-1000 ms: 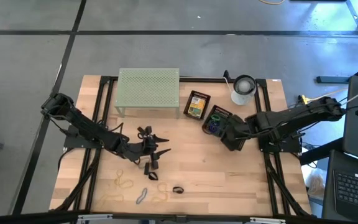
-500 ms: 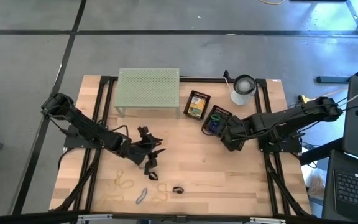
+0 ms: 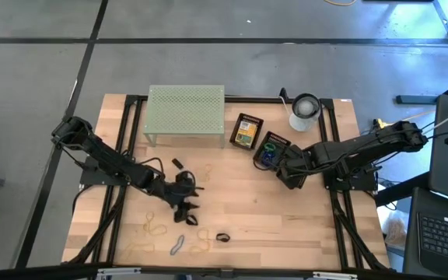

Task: Pick & Place Office Desk Supplies
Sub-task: Put the blue rubber band into the bottom black bin, then put the black rubber band into the bottom black bin

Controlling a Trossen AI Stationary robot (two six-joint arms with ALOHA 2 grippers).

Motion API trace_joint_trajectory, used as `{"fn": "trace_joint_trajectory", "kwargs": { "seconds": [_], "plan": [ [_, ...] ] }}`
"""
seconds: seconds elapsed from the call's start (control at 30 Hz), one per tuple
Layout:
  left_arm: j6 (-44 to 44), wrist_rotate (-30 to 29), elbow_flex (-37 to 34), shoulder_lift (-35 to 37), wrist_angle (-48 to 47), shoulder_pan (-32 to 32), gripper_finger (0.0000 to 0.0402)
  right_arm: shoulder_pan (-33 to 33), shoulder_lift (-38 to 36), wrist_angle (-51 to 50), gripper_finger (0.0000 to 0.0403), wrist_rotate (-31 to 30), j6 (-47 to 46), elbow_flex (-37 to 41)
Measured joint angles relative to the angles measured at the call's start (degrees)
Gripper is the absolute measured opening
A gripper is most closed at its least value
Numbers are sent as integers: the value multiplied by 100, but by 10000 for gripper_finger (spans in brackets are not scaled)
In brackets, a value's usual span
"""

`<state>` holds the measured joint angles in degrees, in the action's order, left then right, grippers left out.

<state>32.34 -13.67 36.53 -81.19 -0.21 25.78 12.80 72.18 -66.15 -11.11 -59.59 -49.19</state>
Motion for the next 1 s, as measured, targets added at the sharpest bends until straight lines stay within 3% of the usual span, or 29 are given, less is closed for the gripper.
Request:
{"fn": "trace_joint_trajectory", "kwargs": {
  "seconds": [0.27, 0.43, 0.6, 0.77, 1.0],
  "plan": [
    [-231, 1360, -2, 0, -947, 0, 203, 0, 0, -68, 218, -55, 3, 0],
    [-836, 1314, -7, 0, -980, 95, 203, 0, 0, -67, 233, -341, 7, 0],
    [-885, 543, -7, -92, -716, 178, 203, 0, 0, -61, 242, -454, 48, 0],
    [-1015, 897, -7, -360, -58, 311, 203, 0, 0, -57, 242, -452, 48, 0],
    [-1381, 753, -4, -1042, 484, 485, 203, 0, -2, -48, 242, -452, 50, 0]
  ]
}}
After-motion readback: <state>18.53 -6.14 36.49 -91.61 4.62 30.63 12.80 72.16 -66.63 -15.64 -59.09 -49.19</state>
